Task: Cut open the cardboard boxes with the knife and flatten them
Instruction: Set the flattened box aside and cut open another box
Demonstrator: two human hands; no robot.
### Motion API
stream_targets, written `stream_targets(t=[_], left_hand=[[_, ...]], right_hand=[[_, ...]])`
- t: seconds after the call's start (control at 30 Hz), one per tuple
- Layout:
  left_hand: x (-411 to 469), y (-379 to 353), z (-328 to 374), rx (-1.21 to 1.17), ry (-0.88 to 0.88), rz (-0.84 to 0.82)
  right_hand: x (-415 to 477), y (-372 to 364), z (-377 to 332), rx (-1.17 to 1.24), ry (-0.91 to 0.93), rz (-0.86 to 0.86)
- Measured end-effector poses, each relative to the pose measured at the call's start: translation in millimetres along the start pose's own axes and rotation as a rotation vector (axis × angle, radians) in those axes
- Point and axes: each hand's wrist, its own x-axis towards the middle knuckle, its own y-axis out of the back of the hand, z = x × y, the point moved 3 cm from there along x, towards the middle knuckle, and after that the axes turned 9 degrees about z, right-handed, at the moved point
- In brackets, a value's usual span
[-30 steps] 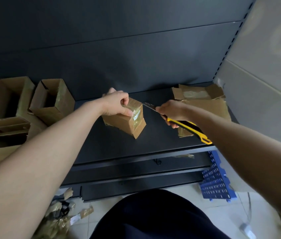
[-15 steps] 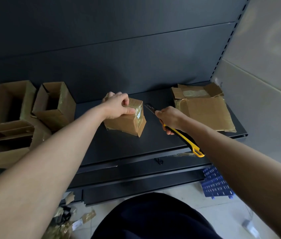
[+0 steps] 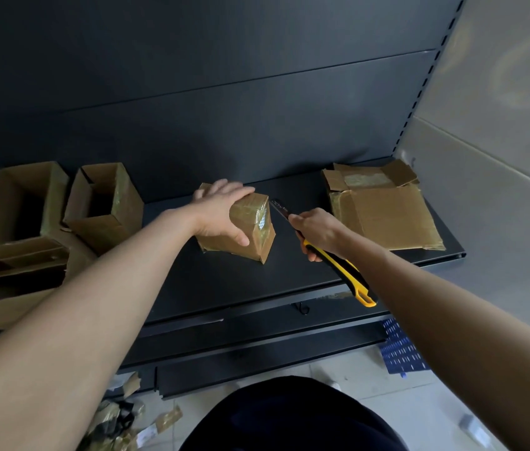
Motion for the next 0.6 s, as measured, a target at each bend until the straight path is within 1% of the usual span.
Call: stream_targets(t=[0.2,0.4,0.6], left_hand=[[-1.0,2.2,7.3,-0.037,0.007,0.077],[3.3,0.1,3.1,-0.069,0.044,0.076],[4.2,-1.6,3.0,-0.111,0.070,0.074]], right_hand=[[-0.3,1.4,-1.5,-0.004,0.017,-0.010],[1.9,2.0,-3.5,0.002,0.009,0.035],[4.5,2.7,-1.5,-0.008,0.027,0.014]])
